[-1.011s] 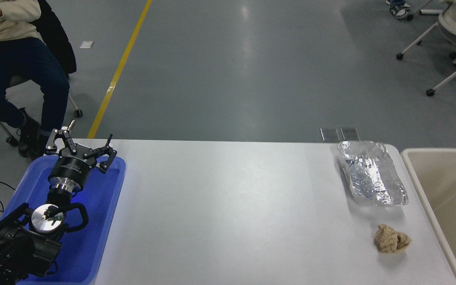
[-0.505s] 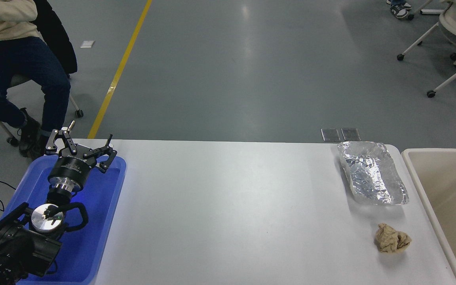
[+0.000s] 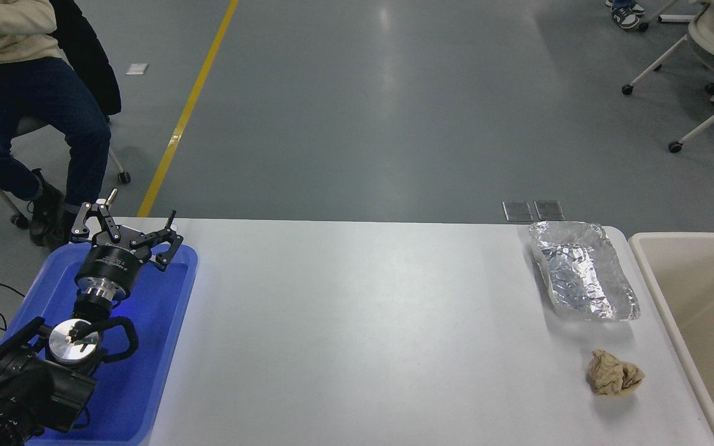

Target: Pick up paper cup place in dustbin

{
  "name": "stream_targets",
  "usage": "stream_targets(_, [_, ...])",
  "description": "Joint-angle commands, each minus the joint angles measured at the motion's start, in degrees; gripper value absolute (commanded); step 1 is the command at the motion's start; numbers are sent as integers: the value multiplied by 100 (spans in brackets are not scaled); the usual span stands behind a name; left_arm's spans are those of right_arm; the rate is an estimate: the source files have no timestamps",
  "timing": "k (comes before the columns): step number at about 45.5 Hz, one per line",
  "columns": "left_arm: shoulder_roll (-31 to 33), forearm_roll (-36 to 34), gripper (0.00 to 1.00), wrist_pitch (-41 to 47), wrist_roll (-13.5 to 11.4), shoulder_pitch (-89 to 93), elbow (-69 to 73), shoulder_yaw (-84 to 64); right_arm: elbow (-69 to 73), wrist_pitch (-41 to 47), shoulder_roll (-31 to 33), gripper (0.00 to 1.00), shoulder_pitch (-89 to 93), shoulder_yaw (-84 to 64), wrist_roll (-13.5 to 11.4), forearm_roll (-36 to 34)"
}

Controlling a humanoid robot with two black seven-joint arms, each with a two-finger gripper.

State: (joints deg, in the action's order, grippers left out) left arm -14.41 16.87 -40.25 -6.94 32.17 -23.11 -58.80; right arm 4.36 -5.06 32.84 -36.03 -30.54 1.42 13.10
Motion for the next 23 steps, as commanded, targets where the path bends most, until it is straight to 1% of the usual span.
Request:
stream_targets(1, [0, 9, 100, 0, 0, 0, 0, 0, 4, -22, 12, 100, -18, -4, -2, -1])
stream_targets(13, [0, 9, 100, 9, 0, 0, 0, 0, 144, -4, 152, 100, -44, -22, -2, -1])
stream_targets(17, [0, 9, 100, 9, 0, 0, 0, 0, 459, 22, 222, 100, -158, -22, -2, 43])
stream_targets(20, [0, 9, 100, 0, 0, 0, 0, 0, 995, 22, 485, 100, -430, -92, -2, 174])
stream_targets(23, [0, 9, 100, 0, 0, 0, 0, 0, 1803, -4, 915, 100, -746, -197, -2, 490])
